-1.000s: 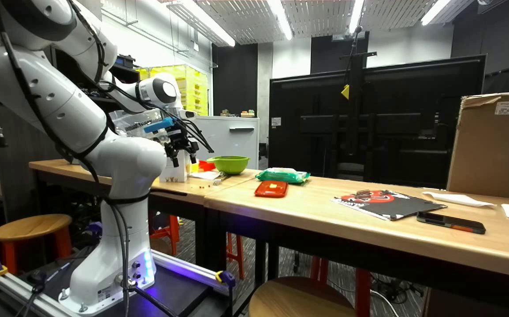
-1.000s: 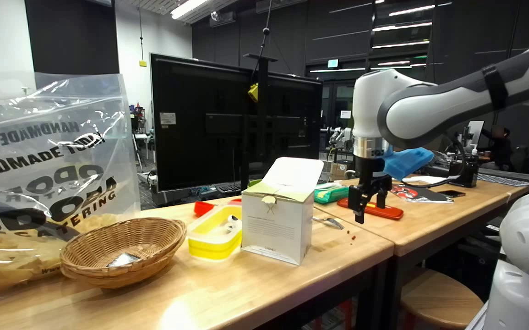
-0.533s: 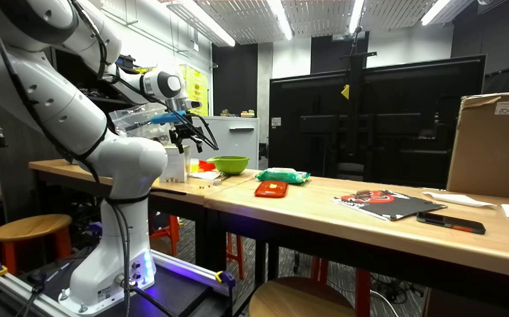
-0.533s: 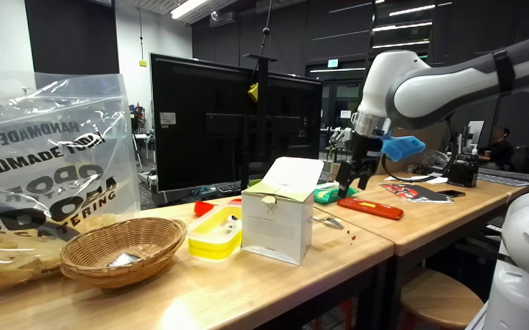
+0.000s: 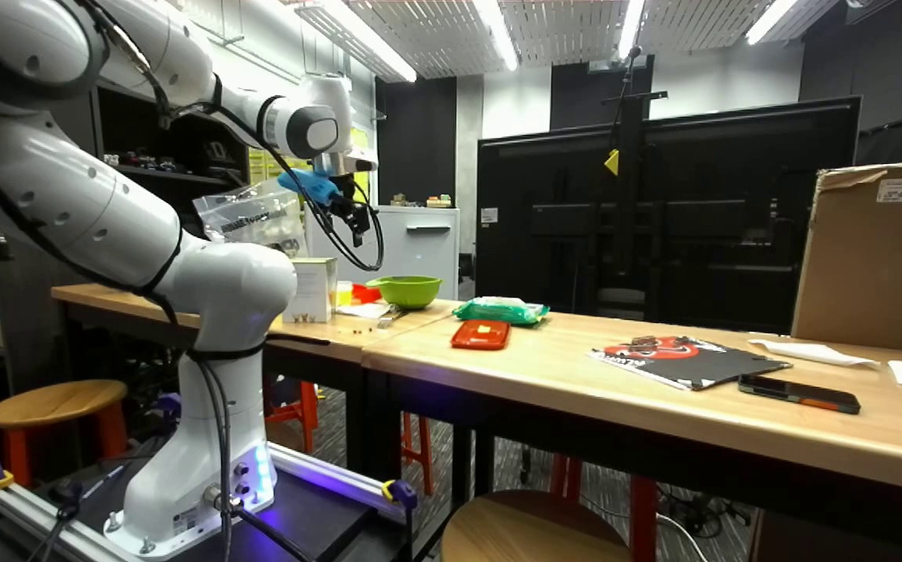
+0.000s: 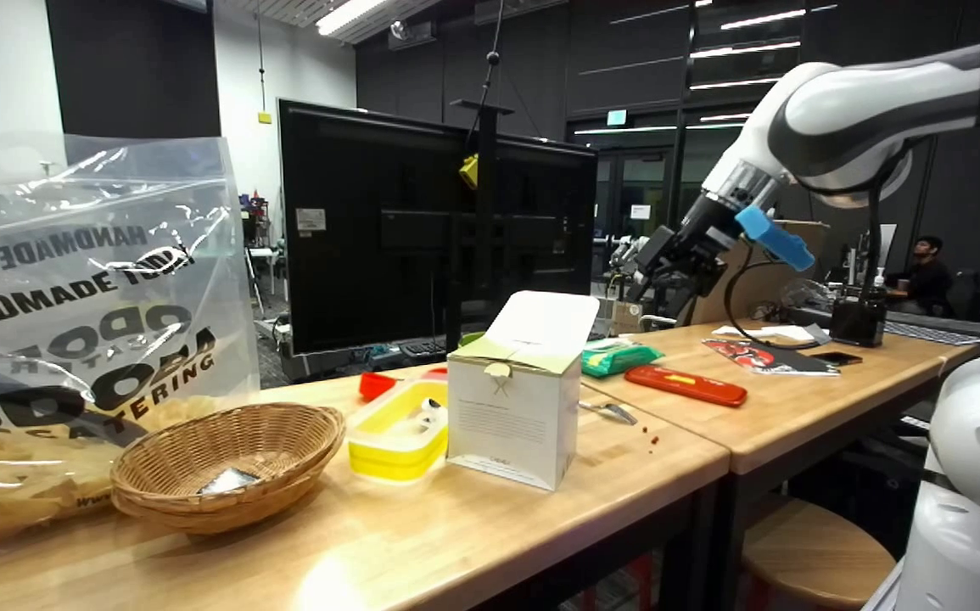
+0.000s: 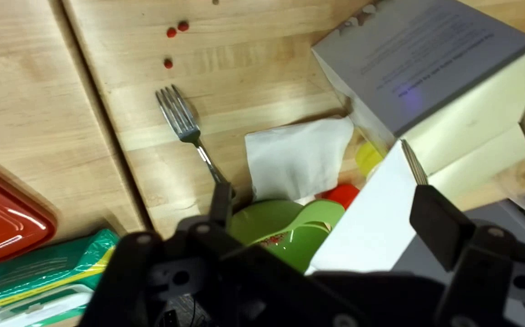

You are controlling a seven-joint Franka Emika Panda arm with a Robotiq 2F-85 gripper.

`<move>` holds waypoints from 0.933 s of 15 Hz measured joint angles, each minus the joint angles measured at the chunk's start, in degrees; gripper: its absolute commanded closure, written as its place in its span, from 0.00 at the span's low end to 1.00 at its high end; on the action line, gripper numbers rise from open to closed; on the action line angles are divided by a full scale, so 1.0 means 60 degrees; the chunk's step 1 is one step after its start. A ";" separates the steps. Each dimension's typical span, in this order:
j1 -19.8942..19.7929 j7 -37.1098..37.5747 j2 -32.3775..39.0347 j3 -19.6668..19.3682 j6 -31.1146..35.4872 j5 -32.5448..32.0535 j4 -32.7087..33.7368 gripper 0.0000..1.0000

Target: Close the box

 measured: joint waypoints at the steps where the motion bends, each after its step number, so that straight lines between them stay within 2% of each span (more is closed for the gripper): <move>1: -0.0006 -0.0045 -0.0154 -0.0223 0.0007 0.0312 0.0006 0.00; 9: 0.0065 -0.1704 -0.0502 -0.2739 0.0766 0.2984 -0.0015 0.00; 12: 0.0227 -0.2900 -0.0216 -0.3457 0.1049 0.5022 -0.0092 0.00; 14: 0.0612 -0.3695 0.0203 -0.3774 0.1387 0.6454 -0.0186 0.00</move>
